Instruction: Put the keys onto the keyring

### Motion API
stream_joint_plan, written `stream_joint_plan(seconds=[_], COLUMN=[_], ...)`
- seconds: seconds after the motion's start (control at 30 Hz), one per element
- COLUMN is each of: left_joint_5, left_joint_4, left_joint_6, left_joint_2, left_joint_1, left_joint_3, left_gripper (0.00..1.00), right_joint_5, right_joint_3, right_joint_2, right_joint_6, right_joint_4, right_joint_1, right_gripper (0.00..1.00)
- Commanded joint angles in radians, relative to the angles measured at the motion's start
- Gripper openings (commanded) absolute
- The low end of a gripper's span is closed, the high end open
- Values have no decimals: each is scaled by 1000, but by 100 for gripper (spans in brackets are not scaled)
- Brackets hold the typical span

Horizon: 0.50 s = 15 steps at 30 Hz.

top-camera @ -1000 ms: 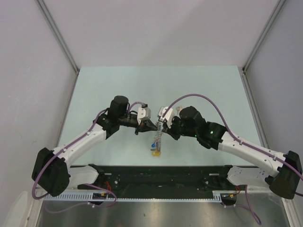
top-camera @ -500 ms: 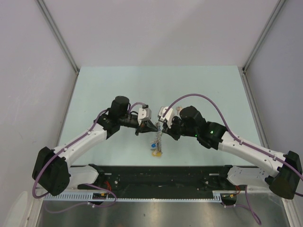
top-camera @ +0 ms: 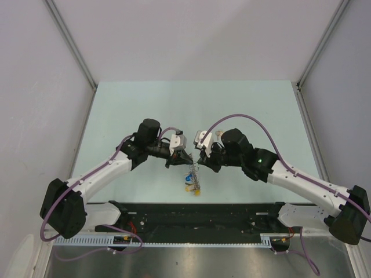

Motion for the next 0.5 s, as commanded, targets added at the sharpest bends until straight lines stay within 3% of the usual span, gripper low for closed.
stream_joint_plan(seconds=[0.0,0.47], left_joint_5=[71,73], left_joint_4=[51,71], left_joint_6=[26,23], left_joint_2=[-33,-63], left_joint_1=[-12,-14], left_joint_3=[26,19], left_gripper=[0,0], right_joint_5=[-48,-146], right_joint_3=[32,33], right_joint_2=[8,25], right_joint_6=[0,23], right_joint_4=[44,66], right_joint_1=[-13,-56], right_gripper=[0,0])
